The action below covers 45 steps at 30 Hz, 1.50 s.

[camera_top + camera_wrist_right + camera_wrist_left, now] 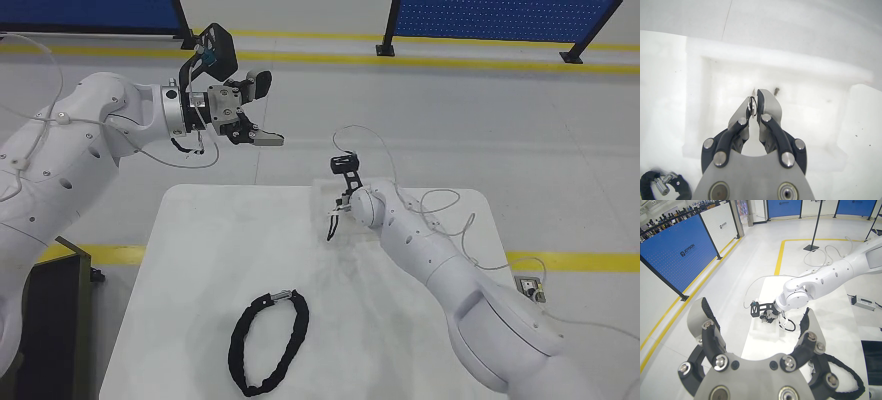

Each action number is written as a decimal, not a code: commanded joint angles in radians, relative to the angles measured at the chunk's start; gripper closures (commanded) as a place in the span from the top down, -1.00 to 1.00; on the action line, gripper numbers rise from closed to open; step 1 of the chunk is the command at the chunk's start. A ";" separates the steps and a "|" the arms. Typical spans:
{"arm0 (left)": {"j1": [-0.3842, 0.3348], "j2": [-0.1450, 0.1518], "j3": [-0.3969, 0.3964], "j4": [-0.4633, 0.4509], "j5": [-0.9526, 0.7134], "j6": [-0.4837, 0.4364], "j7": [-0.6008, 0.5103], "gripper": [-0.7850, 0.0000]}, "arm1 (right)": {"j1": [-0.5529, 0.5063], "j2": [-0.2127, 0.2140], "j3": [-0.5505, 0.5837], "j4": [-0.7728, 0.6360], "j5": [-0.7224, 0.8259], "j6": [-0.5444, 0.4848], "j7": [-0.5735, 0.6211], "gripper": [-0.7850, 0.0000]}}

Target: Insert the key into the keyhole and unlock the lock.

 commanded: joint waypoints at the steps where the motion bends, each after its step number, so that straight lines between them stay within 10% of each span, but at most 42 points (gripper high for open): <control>1: 0.000 0.000 0.000 0.000 0.000 0.000 0.000 1.00 | -0.008 0.009 0.006 -0.030 -0.027 0.004 0.007 -1.00; 21: 0.000 0.000 0.000 0.000 0.000 0.000 0.000 1.00 | -0.141 0.081 0.077 -0.262 -0.287 0.168 0.107 -1.00; 45: 0.000 0.000 0.000 0.000 0.000 0.000 0.000 1.00 | -0.316 0.160 0.320 -0.596 -0.307 0.065 0.148 -1.00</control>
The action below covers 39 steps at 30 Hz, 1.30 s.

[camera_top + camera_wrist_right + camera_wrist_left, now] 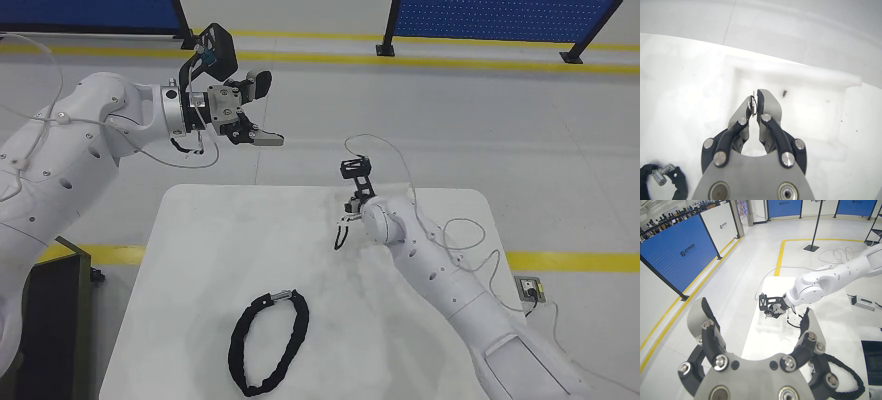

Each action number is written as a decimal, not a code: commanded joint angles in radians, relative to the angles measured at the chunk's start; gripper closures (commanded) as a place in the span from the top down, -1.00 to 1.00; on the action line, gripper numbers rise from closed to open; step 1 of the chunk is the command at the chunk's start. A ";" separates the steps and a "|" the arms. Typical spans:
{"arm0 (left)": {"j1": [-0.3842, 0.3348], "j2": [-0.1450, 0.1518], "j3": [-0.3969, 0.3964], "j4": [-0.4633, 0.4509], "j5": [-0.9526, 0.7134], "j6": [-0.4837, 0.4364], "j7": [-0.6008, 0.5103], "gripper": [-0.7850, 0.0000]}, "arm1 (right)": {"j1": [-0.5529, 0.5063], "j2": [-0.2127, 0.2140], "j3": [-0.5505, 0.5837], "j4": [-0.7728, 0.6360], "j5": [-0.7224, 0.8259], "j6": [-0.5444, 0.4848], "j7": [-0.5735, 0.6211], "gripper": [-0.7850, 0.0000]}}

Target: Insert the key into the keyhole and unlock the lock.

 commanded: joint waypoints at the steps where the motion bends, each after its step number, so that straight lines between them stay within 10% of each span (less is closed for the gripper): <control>1: 0.000 0.000 0.000 0.000 0.000 0.000 0.000 1.00 | -0.043 0.016 0.040 -0.097 -0.003 -0.035 0.022 -1.00; 16: 0.000 0.000 0.000 0.000 0.000 0.000 0.000 1.00 | -0.409 0.113 0.395 -0.686 0.223 -0.387 0.141 -1.00; 26: 0.000 0.000 0.000 0.000 0.000 0.000 0.000 1.00 | -0.569 0.154 0.664 -0.781 0.595 -0.568 0.239 -1.00; 39: 0.000 0.000 0.000 0.000 0.000 0.000 0.000 1.00 | -0.601 0.177 0.788 -0.727 0.718 -0.496 0.264 -1.00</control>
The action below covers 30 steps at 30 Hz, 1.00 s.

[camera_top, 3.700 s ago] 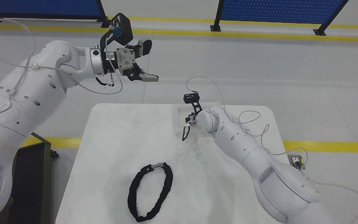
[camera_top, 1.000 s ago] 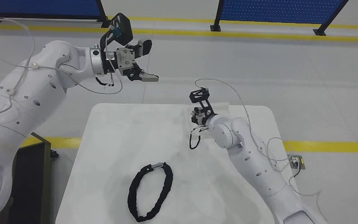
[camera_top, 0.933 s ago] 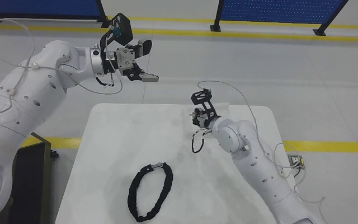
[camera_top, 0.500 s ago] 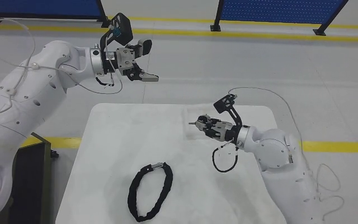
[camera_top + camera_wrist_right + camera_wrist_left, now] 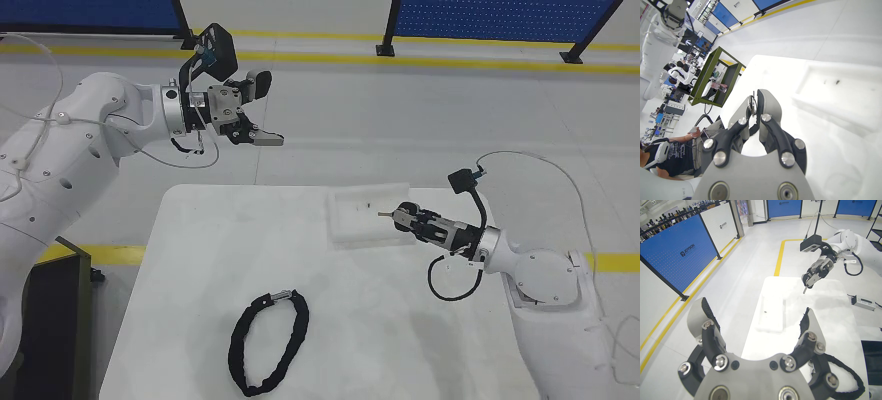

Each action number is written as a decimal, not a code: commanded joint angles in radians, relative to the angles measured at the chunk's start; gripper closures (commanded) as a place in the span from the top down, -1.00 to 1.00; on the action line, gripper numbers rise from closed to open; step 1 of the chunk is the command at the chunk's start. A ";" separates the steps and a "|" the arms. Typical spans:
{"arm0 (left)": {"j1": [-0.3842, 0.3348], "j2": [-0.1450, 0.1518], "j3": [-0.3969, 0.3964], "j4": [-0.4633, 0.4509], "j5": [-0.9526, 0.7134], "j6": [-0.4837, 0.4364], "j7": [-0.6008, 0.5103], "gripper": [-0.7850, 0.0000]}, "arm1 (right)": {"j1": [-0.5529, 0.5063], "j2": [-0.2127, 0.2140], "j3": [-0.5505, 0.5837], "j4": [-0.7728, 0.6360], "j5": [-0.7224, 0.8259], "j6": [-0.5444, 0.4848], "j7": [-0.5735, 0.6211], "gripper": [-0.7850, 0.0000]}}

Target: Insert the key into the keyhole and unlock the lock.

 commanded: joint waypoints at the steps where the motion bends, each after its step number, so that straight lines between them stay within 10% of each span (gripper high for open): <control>1: 0.000 0.000 0.000 0.000 0.000 0.000 0.000 1.00 | 0.000 0.000 0.000 0.000 0.004 -0.002 0.000 -1.00; 15: 0.005 0.000 0.000 -0.001 -0.001 0.005 -0.001 1.00 | 0.000 0.000 0.000 0.000 0.004 -0.002 0.000 -1.00; 30: 0.246 0.014 -0.021 0.044 0.080 0.000 -0.040 1.00 | 0.000 0.000 0.000 0.000 0.004 -0.002 0.000 -1.00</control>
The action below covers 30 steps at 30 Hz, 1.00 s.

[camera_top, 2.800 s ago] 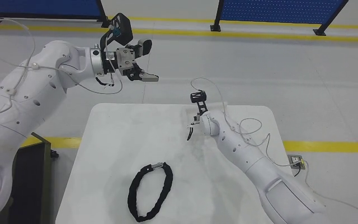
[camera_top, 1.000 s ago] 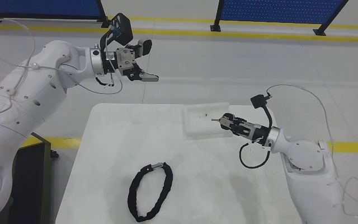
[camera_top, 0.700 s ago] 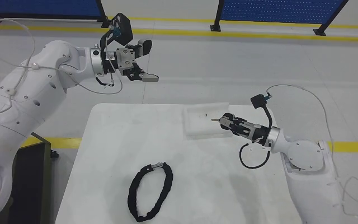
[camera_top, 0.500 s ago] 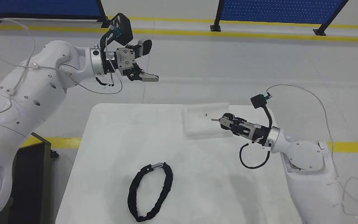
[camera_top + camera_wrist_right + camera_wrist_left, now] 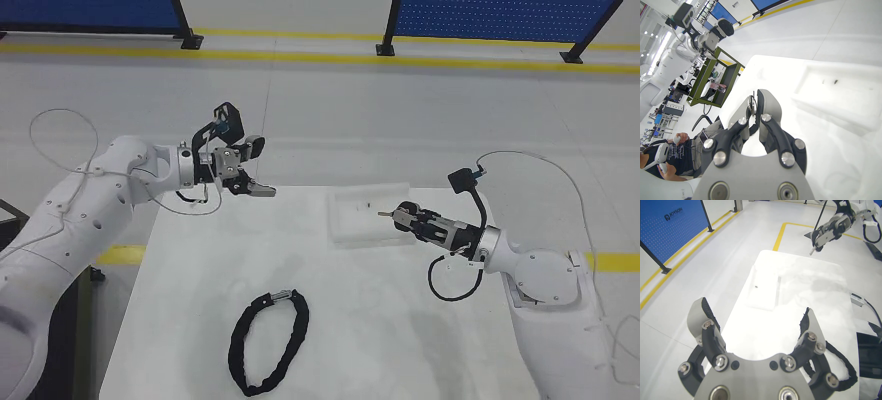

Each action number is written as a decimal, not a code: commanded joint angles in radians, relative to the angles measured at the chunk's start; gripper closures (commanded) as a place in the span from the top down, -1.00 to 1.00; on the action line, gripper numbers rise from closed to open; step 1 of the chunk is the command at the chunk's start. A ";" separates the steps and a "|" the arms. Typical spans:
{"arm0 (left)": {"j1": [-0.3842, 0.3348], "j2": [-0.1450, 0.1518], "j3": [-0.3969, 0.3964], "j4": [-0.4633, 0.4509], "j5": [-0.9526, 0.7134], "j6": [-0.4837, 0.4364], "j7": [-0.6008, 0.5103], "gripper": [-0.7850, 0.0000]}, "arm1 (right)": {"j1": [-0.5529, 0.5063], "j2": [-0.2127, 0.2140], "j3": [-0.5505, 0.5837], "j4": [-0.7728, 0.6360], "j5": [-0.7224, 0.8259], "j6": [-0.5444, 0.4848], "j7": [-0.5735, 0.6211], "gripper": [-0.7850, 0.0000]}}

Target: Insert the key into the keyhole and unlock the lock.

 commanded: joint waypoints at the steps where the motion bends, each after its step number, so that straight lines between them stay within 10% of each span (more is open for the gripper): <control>1: 0.037 0.001 0.003 -0.004 0.016 0.001 0.005 1.00 | 0.000 0.000 0.000 0.000 0.000 0.000 0.000 -1.00; 30: 0.172 -0.018 0.021 -0.024 0.078 0.001 -0.140 1.00 | 0.000 0.000 0.000 0.000 0.000 0.000 0.000 -1.00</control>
